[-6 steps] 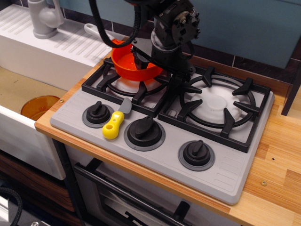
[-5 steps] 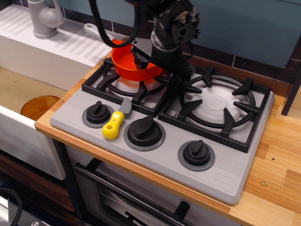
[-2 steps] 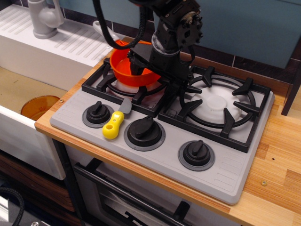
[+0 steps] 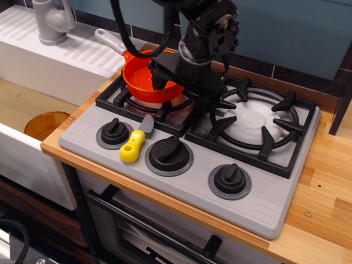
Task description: End effector transition from pot or pan to object
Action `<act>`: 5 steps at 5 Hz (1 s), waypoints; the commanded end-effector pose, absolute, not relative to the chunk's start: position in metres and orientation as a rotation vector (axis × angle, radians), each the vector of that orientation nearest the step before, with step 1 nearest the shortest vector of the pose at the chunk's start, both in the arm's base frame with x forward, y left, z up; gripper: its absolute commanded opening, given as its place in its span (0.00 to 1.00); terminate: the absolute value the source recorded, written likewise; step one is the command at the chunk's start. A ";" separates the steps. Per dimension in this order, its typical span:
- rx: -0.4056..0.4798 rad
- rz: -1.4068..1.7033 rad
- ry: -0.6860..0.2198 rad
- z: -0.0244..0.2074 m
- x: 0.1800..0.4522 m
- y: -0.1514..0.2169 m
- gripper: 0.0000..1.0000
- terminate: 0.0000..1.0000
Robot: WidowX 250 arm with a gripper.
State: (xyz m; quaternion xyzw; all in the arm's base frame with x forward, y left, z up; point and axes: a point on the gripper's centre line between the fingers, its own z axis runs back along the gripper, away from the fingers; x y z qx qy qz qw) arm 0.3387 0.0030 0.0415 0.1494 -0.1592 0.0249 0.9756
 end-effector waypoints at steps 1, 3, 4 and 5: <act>0.272 0.087 -0.385 0.084 0.350 -0.007 1.00 0.00; 0.386 0.061 -0.349 0.153 0.349 -0.011 1.00 0.00; 0.380 0.068 -0.296 0.159 0.346 -0.010 1.00 0.00; 0.385 0.061 -0.247 0.140 0.316 0.008 1.00 0.00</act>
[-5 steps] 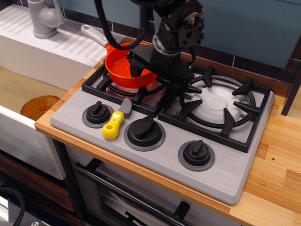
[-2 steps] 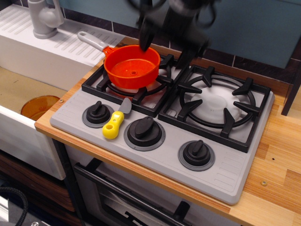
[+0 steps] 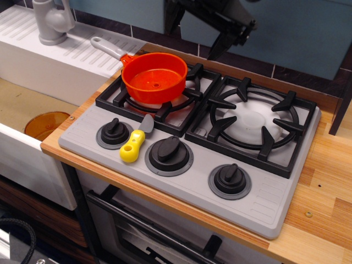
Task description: End effector transition from pot or pan to object
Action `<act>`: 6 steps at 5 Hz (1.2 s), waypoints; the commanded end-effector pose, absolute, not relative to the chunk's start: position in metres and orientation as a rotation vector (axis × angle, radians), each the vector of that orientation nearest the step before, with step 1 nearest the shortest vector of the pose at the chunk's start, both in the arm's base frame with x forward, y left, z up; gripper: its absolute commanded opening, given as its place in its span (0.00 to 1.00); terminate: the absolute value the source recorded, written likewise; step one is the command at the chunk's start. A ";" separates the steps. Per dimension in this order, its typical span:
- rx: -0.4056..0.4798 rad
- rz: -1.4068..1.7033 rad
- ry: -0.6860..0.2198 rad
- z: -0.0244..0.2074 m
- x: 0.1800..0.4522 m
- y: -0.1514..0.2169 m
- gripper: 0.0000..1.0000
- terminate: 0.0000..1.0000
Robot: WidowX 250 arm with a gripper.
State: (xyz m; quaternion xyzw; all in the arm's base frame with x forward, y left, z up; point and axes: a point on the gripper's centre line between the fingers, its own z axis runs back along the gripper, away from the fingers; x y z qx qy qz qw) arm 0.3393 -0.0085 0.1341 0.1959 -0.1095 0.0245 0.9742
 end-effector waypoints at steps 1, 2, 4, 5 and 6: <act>0.364 0.104 -0.219 0.128 0.293 0.009 1.00 0.00; 0.338 0.098 -0.206 0.120 0.270 0.015 1.00 0.00; 0.299 0.119 -0.187 0.106 0.262 0.011 1.00 0.00; 0.303 0.095 -0.204 0.092 0.255 0.017 1.00 0.00; 0.301 0.067 -0.229 0.076 0.247 0.025 1.00 0.00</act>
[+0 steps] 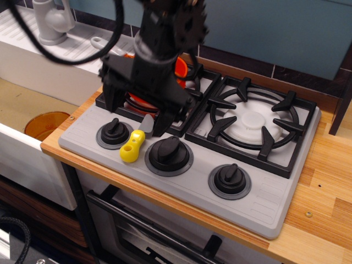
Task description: End effector transition from pot or pan to object
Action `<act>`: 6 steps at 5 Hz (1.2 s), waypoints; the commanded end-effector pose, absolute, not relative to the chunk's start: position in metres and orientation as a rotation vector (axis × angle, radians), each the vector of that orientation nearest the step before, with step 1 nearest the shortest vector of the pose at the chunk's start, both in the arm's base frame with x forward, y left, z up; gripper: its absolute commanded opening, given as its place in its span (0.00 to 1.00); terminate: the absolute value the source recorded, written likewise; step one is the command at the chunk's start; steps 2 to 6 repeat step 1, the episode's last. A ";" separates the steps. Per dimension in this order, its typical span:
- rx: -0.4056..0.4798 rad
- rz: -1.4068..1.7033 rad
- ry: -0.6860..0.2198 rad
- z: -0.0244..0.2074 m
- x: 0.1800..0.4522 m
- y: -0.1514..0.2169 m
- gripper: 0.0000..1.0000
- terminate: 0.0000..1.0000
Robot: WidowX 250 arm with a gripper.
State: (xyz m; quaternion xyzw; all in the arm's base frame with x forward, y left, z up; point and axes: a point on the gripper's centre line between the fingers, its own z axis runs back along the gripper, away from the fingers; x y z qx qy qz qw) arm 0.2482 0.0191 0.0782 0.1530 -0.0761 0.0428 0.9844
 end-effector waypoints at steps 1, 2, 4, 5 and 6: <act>0.279 0.067 -0.247 0.064 0.244 0.024 1.00 1.00; 0.279 0.067 -0.247 0.064 0.244 0.024 1.00 1.00; 0.279 0.067 -0.247 0.064 0.244 0.024 1.00 1.00; 0.279 0.067 -0.247 0.064 0.244 0.024 1.00 1.00; 0.279 0.067 -0.247 0.064 0.244 0.024 1.00 1.00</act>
